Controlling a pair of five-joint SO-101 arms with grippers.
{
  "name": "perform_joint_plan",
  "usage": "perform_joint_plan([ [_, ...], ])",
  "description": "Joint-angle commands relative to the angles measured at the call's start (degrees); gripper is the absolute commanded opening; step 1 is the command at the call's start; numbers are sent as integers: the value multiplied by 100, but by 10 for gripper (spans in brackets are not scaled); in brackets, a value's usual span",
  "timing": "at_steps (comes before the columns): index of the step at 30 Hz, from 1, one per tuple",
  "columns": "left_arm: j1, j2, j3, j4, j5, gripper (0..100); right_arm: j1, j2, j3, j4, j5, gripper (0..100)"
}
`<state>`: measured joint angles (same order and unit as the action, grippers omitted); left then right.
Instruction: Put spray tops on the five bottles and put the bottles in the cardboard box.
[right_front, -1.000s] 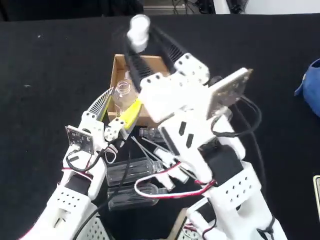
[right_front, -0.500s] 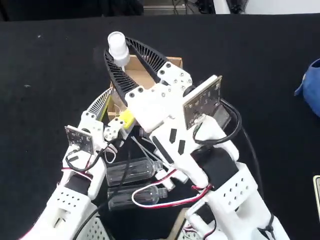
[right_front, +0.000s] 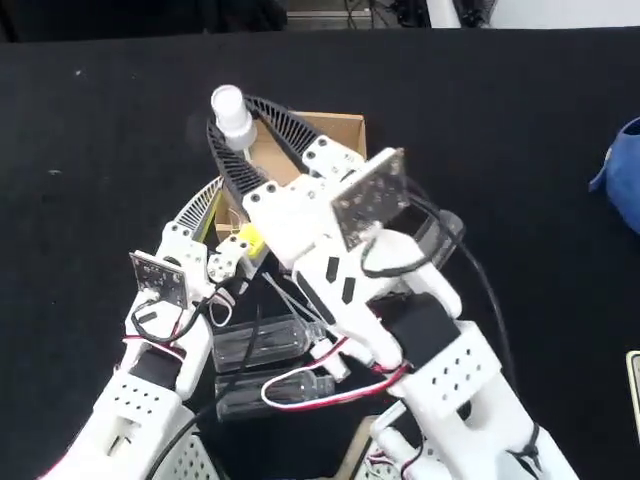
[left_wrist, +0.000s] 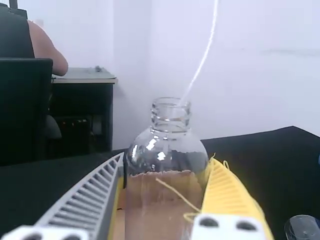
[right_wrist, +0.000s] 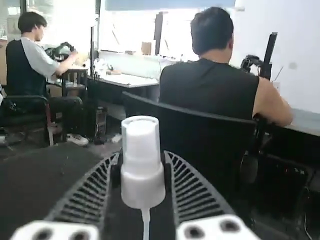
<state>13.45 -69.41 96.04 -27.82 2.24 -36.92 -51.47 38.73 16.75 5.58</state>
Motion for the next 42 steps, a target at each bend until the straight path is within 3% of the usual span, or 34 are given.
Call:
perform_joint_plan([
  [1, -40, -105, 136, -132, 53, 30, -79, -110, 92, 18, 0, 16],
  [5, -40, -105, 136, -132, 53, 30, -132, -110, 4, 448, 0, 28],
  [11, -40, -105, 136, -132, 53, 30, -457, -101, -365, 1433, 26, 195],
  [20, -40, -105, 136, -132, 53, 30, -387, -145, -1393, 1943, 44, 131],
  [26, -75, -105, 136, -132, 53, 30, 1143, -101, -1930, 2796, 0, 9],
  [31, -75, -105, 136, -132, 53, 30, 2400, -92, -1086, 3420, -44, 83],
  [36, -48, -105, 136, -132, 53, 30, 2778, -92, -22, 3516, -782, 194],
  [42, -75, -105, 136, -132, 44, 30, 2866, -13, 1112, 2523, -1187, 198],
])
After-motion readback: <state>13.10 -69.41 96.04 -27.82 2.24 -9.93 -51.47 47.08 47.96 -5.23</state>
